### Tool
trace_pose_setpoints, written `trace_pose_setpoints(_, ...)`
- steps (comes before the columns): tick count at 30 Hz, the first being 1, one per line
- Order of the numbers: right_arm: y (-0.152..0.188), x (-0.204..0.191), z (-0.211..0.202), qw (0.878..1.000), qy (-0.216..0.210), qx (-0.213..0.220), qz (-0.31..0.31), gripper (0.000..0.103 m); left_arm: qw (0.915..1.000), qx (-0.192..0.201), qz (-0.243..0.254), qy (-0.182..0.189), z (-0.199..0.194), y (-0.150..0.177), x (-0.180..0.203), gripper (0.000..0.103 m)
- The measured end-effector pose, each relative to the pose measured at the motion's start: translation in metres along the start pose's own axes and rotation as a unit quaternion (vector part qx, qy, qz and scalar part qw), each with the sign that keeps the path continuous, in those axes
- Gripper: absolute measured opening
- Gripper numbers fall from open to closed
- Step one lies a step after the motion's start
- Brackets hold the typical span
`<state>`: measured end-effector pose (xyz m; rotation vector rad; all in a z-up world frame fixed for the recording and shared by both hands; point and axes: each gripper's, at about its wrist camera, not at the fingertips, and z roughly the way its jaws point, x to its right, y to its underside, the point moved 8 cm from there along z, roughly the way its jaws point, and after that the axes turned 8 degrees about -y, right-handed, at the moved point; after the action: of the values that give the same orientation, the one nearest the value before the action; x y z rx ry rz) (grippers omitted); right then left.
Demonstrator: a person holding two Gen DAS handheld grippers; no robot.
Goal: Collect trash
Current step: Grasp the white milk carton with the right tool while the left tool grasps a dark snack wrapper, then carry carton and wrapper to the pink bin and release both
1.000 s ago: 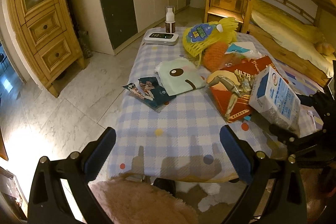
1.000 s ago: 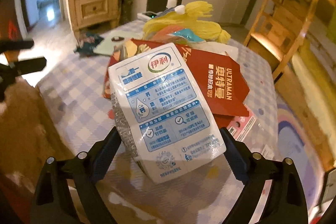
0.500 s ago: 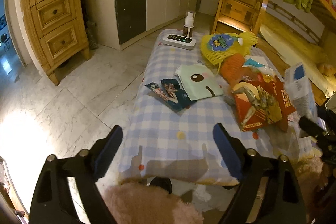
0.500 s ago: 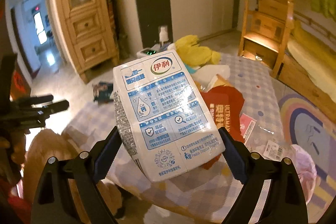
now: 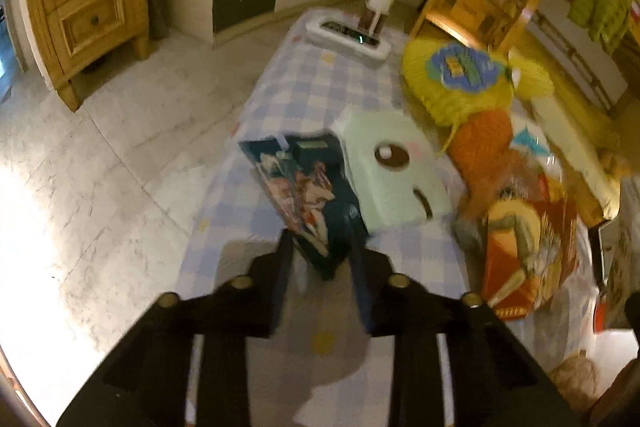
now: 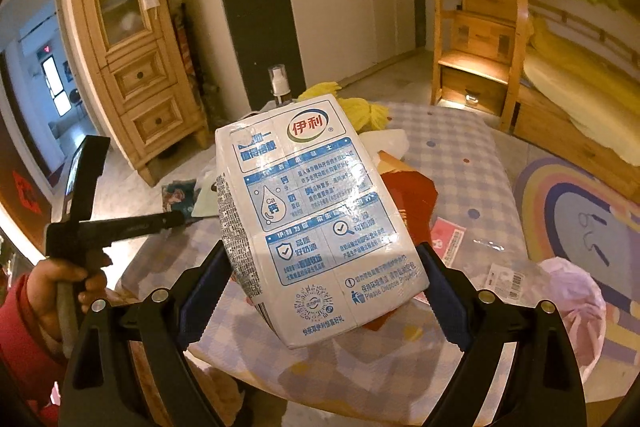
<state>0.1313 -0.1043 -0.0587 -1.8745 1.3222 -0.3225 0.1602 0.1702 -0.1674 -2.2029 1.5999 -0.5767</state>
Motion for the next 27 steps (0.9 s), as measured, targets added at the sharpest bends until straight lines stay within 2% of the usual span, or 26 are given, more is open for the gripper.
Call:
trace_pose_setpoints(2,0.001,0.002,-0.003,1.000,0.002,0.001,0.003,0.089,0.9999,0.000,-0.001,0.015,-0.003,0.001,0.002,0.011)
trace_pose_setpoints(6,0.000,0.003,-0.012,1.000,0.005,0.009,0.009,0.089,0.9982,0.051,0.018,0.027,-0.039,-0.002,0.008,0.006)
trace_pose_setpoints(10,-0.004,0.012,-0.028,0.999,0.010,0.027,0.019,0.089,0.9917,0.108,0.065,0.026,-0.087,-0.004,0.025,0.006)
trace_pose_setpoints(13,-0.007,0.026,-0.044,0.998,0.020,0.043,0.030,0.089,0.9842,0.138,0.105,0.035,-0.119,-0.002,0.053,0.006)
trace_pose_setpoints(16,-0.006,0.050,-0.064,0.996,0.048,0.059,0.045,0.090,0.9746,0.151,0.152,0.064,-0.137,0.007,0.102,0.006)
trace_pose_setpoints(19,0.006,0.084,-0.085,0.992,0.080,0.068,0.074,0.090,0.9627,0.149,0.202,0.102,-0.141,0.021,0.161,0.006)
trace_pose_setpoints(22,0.027,0.121,-0.106,0.984,0.118,0.072,0.109,0.090,0.9487,0.137,0.253,0.131,-0.130,0.039,0.225,0.006)
trace_pose_setpoints(27,0.072,0.183,-0.135,0.965,0.187,0.064,0.171,0.090,0.9248,0.114,0.315,0.181,-0.108,0.073,0.319,0.006)
